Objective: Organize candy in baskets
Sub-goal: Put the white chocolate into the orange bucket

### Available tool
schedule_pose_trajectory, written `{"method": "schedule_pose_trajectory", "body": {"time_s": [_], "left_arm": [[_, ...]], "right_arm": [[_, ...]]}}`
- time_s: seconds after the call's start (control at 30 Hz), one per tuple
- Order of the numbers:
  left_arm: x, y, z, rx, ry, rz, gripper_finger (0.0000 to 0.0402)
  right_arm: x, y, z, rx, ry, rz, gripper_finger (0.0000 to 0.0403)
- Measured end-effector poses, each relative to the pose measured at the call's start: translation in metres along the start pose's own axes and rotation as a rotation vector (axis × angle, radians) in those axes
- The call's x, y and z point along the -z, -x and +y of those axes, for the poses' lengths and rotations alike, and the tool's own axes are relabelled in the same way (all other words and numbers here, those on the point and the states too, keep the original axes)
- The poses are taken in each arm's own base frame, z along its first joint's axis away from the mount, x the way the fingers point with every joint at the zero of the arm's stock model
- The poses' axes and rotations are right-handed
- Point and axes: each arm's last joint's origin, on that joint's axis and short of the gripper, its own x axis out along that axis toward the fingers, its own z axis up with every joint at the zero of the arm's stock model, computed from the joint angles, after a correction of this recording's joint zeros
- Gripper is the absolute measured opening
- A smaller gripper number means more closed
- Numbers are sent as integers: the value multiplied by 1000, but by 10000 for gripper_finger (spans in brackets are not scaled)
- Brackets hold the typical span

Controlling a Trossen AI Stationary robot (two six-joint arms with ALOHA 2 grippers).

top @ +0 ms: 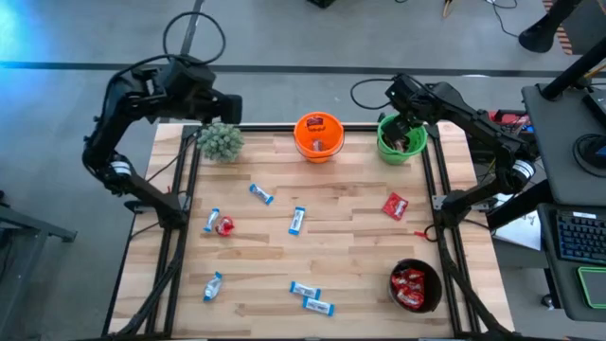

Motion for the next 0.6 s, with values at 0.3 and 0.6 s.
{"method": "schedule_pose_trajectory", "body": {"time_s": [0.3,0.6], "left_arm": [[12,11,9,20,211,26,197],[58,-25,3,-69,-60,216,197]], "right_arm": [[15,1,-2,25,-51,145,146],[24,4,-1,16,4,241,152]]}}
